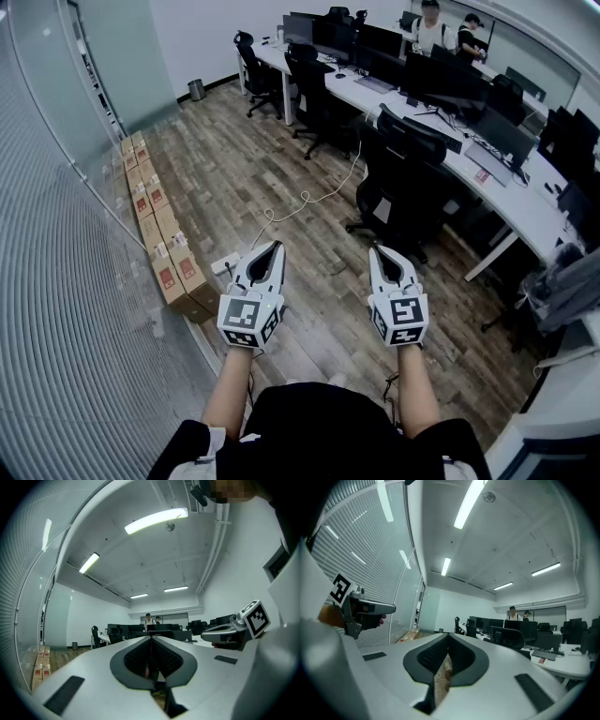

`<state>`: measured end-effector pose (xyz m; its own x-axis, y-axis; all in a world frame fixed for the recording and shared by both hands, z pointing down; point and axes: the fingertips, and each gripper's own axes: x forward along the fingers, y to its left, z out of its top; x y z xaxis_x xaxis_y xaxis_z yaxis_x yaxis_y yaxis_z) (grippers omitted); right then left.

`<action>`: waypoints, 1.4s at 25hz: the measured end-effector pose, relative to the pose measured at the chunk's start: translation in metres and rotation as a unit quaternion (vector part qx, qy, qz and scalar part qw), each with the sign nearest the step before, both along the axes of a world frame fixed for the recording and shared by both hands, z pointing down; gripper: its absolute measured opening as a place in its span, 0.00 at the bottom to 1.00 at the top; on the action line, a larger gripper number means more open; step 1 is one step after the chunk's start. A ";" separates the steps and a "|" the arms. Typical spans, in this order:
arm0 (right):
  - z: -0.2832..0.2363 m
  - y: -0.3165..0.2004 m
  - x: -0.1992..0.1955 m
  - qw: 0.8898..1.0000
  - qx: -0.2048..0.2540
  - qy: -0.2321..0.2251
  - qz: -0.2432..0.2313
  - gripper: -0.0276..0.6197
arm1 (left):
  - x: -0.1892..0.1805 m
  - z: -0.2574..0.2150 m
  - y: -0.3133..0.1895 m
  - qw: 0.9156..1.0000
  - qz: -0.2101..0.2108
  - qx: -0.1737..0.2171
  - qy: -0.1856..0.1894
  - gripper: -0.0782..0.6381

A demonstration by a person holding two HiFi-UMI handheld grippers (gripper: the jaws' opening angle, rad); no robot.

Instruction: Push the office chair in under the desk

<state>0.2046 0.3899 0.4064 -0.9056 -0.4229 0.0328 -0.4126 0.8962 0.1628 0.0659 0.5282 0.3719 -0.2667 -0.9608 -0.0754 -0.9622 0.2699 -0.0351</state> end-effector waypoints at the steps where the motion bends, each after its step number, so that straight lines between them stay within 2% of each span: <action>1: 0.000 0.000 0.000 1.000 0.003 0.002 0.001 0.08 | 0.000 0.001 0.000 1.000 0.001 -0.002 -0.001 0.14; 14: 0.001 -0.009 -0.006 1.000 -0.011 -0.009 0.003 0.08 | -0.007 0.003 -0.008 1.000 0.001 -0.008 0.001 0.14; 20: 0.008 -0.023 -0.005 1.000 -0.017 -0.005 0.001 0.08 | 0.002 0.002 -0.022 1.000 0.006 0.007 -0.008 0.14; 35: 0.027 -0.064 0.019 1.000 -0.020 0.000 -0.008 0.08 | 0.026 0.024 -0.068 1.000 0.002 -0.003 -0.010 0.14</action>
<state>0.2236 0.3261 0.4335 -0.9120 -0.4073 0.0494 -0.3987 0.9082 0.1271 0.0918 0.4604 0.3958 -0.2618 -0.9622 -0.0750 -0.9623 0.2662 -0.0554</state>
